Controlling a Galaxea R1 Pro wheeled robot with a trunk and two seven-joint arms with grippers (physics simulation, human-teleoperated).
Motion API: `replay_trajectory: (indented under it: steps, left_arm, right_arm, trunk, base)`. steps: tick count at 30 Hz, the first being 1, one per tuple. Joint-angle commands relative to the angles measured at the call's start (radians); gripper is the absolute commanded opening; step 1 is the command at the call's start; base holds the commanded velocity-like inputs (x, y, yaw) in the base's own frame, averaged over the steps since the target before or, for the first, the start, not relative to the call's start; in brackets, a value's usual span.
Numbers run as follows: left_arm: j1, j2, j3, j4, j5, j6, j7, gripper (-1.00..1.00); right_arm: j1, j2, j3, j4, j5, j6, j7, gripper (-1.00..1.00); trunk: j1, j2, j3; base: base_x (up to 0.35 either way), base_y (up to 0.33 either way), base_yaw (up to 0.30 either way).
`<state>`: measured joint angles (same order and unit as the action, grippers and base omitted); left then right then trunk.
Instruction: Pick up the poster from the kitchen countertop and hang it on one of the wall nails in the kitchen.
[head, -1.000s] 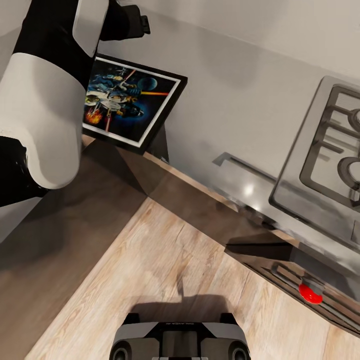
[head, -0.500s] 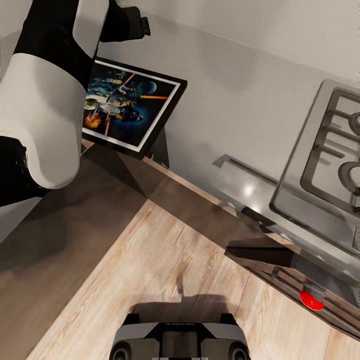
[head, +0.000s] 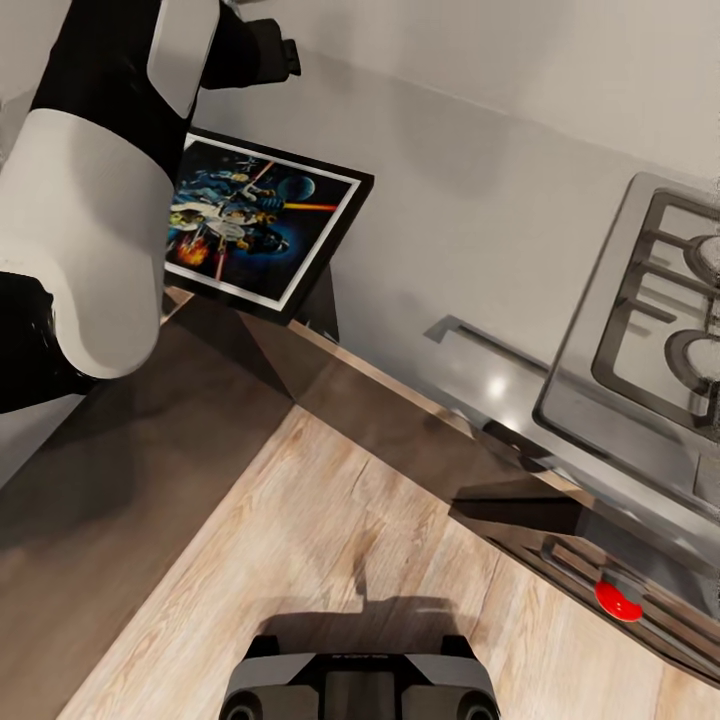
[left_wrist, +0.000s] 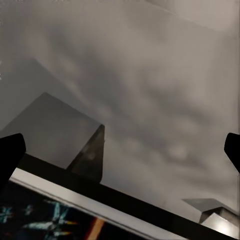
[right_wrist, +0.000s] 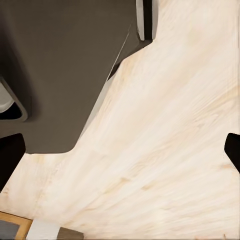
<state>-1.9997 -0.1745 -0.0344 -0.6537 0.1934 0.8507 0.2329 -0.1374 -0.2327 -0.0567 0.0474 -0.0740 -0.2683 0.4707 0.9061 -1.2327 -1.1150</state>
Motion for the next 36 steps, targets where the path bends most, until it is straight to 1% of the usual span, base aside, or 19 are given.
replay_trajectory:
  steps: [1,11,14,18,24,36]
  left_arm:
    - [0.000,0.000,-0.001,0.001,0.011,0.002,0.010,1.00]
    - [0.007,0.000,0.000,0.010,0.012,-0.005,0.011,1.00]
    - [0.039,0.000,-0.001,0.019,0.012,-0.069,0.012,1.00]
    - [0.055,0.000,-0.001,0.049,0.012,-0.109,0.011,1.00]
    - [0.080,0.000,-0.001,0.053,0.013,-0.160,0.011,1.00]
    - [0.094,0.000,-0.001,0.052,0.014,-0.174,0.011,1.00]
  right_arm:
    - [0.000,0.000,-0.005,0.005,-0.008,-0.021,0.008,1.00]
    - [0.001,0.000,-0.005,0.005,-0.007,-0.038,0.008,1.00]
    - [0.001,0.000,-0.005,0.005,-0.007,-0.038,0.008,1.00]
    - [0.001,0.000,-0.005,0.005,-0.007,-0.039,0.008,1.00]
    - [0.001,0.000,-0.005,0.005,-0.007,-0.039,0.008,1.00]
    - [0.001,0.000,-0.005,0.005,-0.007,-0.039,0.008,1.00]
  trunk:
    - [0.000,0.000,0.001]
    - [0.000,0.000,0.018]
    - [0.000,0.000,0.023]
    - [0.000,0.000,0.029]
    - [0.000,0.000,0.039]
    - [0.000,0.000,0.059]
  base:
    - [0.000,0.000,0.000]
    - [0.000,0.000,0.000]
    - [0.000,0.000,0.000]
    - [0.000,0.000,0.000]
    - [0.000,0.000,0.000]
    - [0.000,0.000,0.000]
